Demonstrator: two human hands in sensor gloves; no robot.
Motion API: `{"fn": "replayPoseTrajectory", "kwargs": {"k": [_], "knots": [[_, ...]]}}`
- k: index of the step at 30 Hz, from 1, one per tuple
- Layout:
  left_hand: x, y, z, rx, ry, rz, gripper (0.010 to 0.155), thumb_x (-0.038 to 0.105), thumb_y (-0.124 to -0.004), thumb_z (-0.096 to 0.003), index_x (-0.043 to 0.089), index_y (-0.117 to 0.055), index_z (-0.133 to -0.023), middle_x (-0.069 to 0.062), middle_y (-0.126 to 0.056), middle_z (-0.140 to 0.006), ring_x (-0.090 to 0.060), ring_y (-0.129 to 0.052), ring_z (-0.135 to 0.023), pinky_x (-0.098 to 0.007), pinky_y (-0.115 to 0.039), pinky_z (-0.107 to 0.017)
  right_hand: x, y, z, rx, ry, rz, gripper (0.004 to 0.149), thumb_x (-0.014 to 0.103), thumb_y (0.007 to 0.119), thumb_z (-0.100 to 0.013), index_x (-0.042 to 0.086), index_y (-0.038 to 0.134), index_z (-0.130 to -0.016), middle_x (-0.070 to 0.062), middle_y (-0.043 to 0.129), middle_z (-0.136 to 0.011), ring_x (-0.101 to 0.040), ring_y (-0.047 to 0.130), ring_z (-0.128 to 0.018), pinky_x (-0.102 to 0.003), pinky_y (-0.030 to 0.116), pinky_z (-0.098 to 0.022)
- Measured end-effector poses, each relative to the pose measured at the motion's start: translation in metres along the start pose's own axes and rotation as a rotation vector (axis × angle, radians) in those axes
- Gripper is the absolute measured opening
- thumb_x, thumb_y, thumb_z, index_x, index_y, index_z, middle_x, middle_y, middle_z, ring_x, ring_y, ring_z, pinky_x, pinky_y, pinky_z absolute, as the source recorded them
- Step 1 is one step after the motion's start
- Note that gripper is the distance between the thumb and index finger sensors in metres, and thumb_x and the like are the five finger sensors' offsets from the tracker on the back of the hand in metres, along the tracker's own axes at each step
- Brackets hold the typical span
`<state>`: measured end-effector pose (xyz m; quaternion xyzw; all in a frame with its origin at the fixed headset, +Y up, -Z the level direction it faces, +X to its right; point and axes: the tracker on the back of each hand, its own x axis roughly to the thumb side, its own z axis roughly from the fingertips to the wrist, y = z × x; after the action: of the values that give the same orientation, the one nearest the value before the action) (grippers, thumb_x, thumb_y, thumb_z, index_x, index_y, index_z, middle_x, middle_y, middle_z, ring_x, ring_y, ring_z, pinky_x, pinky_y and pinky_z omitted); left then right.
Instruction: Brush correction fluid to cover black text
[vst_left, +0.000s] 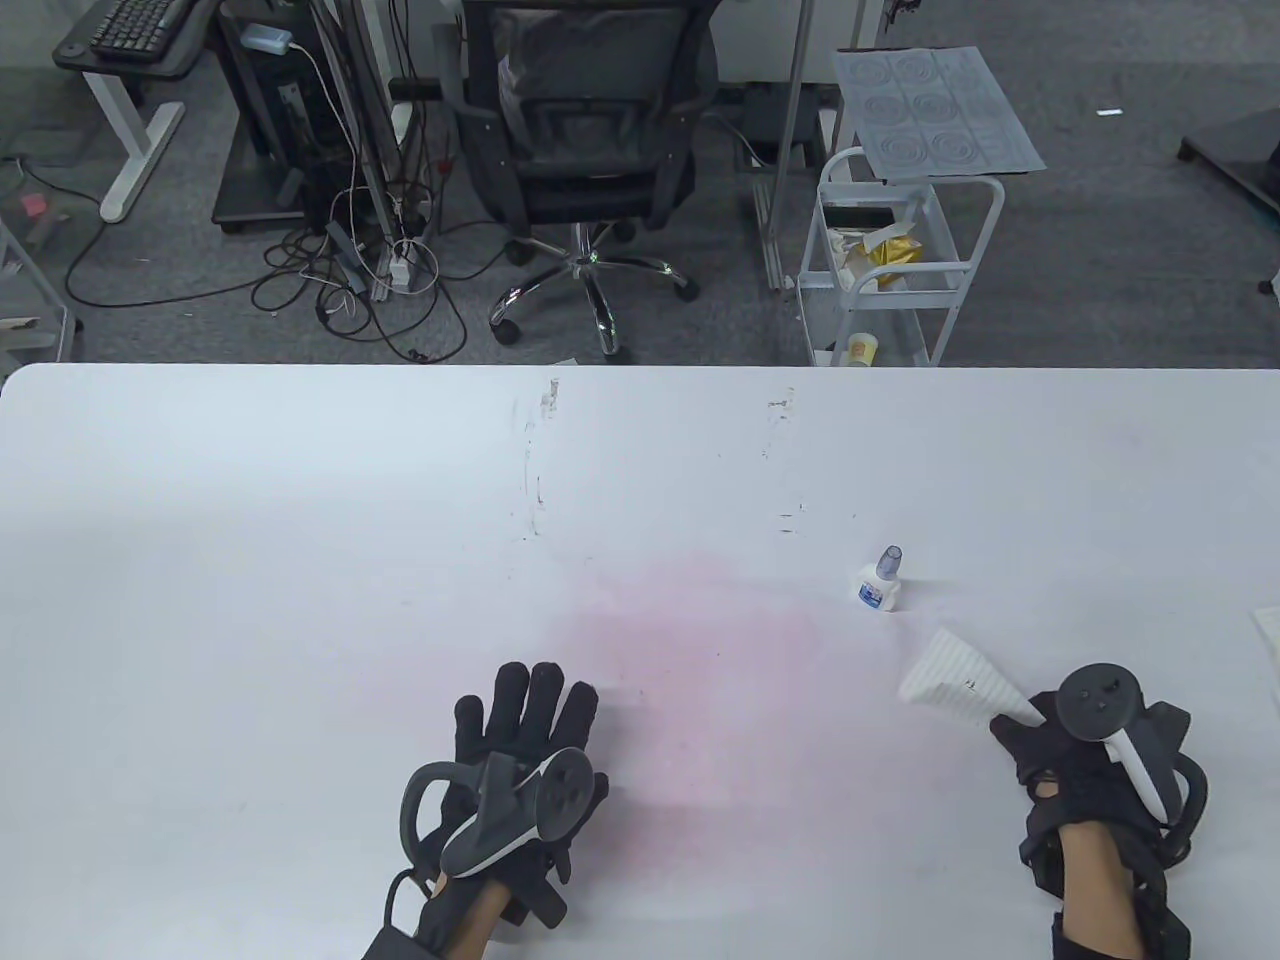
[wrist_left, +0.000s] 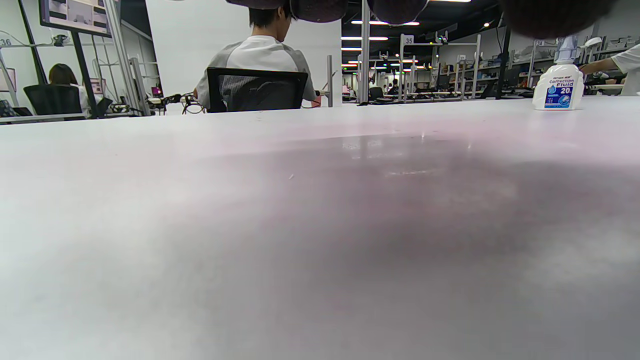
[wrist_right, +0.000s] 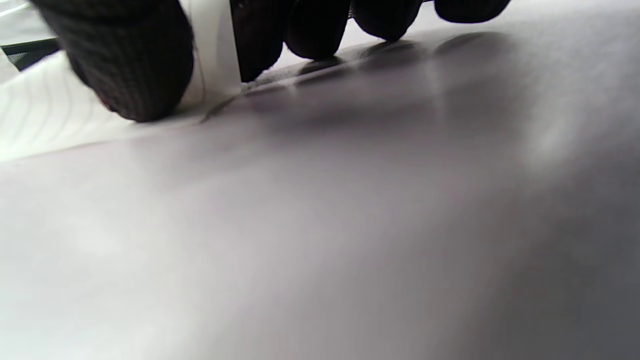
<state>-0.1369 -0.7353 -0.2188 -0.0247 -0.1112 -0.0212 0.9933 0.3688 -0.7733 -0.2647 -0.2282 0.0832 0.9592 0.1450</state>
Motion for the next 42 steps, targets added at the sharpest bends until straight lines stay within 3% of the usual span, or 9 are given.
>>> {"fn": "replayPoseTrajectory", "kwargs": {"k": [5,9,16,23,30,42], "knots": [[0.0,0.0,0.0,0.0,-0.001,0.001,0.079,0.069,-0.062,-0.0391,0.042,-0.036,-0.108,0.001,-0.031,-0.12,-0.033,-0.034,-0.114,-0.062,-0.04,-0.078,0.001,0.0,-0.001,-0.01,-0.022,-0.036,0.052,0.054,0.088,-0.041,0.026,0.068,-0.08,0.0,0.051,-0.098,-0.037,0.05,-0.101,-0.063,0.046,-0.072],[0.0,0.0,0.0,-0.001,-0.001,0.002,0.079,0.069,-0.062,-0.0391,0.042,-0.035,-0.108,0.001,-0.031,-0.12,-0.033,-0.034,-0.114,-0.062,-0.04,-0.078,0.002,0.0,0.0,-0.04,-0.052,-0.11,0.045,0.043,0.09,-0.041,0.026,0.071,-0.077,0.0,0.056,-0.096,-0.037,0.056,-0.098,-0.063,0.048,-0.071],[0.0,0.0,0.0,-0.003,-0.003,0.003,0.079,0.069,-0.062,-0.0392,0.042,-0.035,-0.108,0.0,-0.031,-0.12,-0.033,-0.034,-0.114,-0.062,-0.04,-0.078,0.001,-0.006,0.004,-0.129,-0.111,-0.344,0.041,0.034,0.092,-0.035,0.02,0.079,-0.071,-0.006,0.073,-0.084,-0.039,0.08,-0.079,-0.064,0.057,-0.063],[0.0,0.0,0.0,-0.003,-0.004,0.003,0.079,0.069,-0.062,-0.0392,0.042,-0.035,-0.108,0.0,-0.031,-0.12,-0.033,-0.034,-0.114,-0.062,-0.04,-0.078,0.003,-0.017,0.01,-0.162,-0.17,-0.421,0.039,0.036,0.088,-0.037,0.02,0.085,-0.072,-0.005,0.088,-0.072,-0.033,0.096,-0.063,-0.06,0.066,-0.059],[0.0,0.0,0.0,-0.003,-0.004,0.003,0.079,0.069,-0.062,-0.0391,0.042,-0.035,-0.108,0.0,-0.031,-0.12,-0.033,-0.034,-0.114,-0.062,-0.04,-0.078,0.025,-0.027,0.026,-0.225,-0.317,-0.384,0.039,0.044,0.081,-0.038,0.021,0.084,-0.07,-0.003,0.088,-0.069,-0.031,0.096,-0.058,-0.059,0.067,-0.058],[0.0,0.0,-0.001,0.009,-0.005,0.007,0.079,0.069,-0.062,-0.0392,0.042,-0.035,-0.108,0.0,-0.032,-0.12,-0.033,-0.034,-0.114,-0.062,-0.041,-0.078,0.073,-0.044,0.062,-0.199,-0.605,-0.438,0.039,0.047,0.077,-0.04,0.021,0.085,-0.068,-0.002,0.088,-0.067,-0.03,0.096,-0.055,-0.058,0.07,-0.055]]}}
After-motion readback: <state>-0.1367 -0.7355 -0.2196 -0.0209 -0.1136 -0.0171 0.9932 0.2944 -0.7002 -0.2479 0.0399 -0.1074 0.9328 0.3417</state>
